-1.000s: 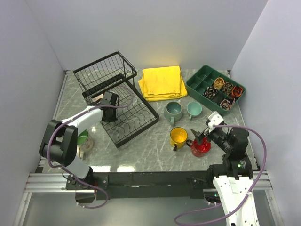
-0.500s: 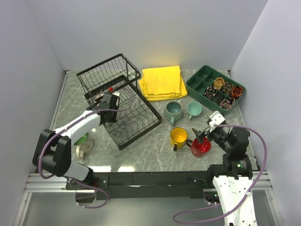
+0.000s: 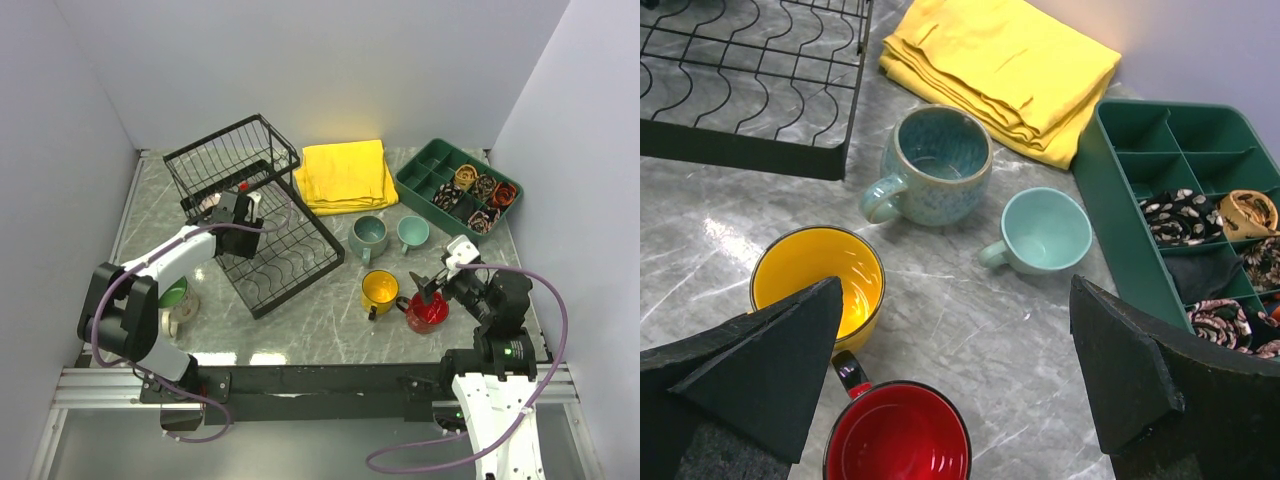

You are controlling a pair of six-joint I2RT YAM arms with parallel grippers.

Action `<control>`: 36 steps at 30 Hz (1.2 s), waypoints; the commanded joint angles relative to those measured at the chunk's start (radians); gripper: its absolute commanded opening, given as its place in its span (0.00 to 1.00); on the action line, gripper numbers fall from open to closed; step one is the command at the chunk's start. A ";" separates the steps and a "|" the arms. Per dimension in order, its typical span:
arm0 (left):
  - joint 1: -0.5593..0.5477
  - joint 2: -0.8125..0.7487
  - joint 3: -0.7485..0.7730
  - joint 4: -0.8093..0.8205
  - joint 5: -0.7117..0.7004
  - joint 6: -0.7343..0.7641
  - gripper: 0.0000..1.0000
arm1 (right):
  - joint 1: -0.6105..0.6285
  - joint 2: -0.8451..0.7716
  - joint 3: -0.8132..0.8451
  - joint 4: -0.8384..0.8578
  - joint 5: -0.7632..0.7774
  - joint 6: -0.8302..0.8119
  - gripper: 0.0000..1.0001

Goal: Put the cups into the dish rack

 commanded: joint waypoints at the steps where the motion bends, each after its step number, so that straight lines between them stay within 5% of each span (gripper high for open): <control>1: -0.004 -0.005 0.051 0.020 0.143 0.070 0.60 | -0.008 0.000 -0.003 0.045 -0.013 -0.002 1.00; 3: -0.004 0.003 0.056 0.000 0.143 0.081 0.61 | -0.009 -0.001 -0.003 0.046 -0.013 -0.004 1.00; 4: -0.004 0.004 0.056 0.000 0.144 0.078 0.71 | -0.009 -0.002 -0.003 0.045 -0.013 -0.002 1.00; 5: -0.004 0.000 0.050 0.001 0.143 0.079 1.00 | -0.011 -0.002 -0.003 0.045 -0.013 -0.004 1.00; 20: -0.088 -0.025 0.022 0.001 0.206 0.205 0.97 | -0.017 -0.006 -0.001 0.046 -0.013 -0.004 1.00; 36: -0.162 0.021 0.014 0.135 -0.161 0.271 0.97 | -0.020 -0.011 -0.003 0.051 -0.010 -0.002 1.00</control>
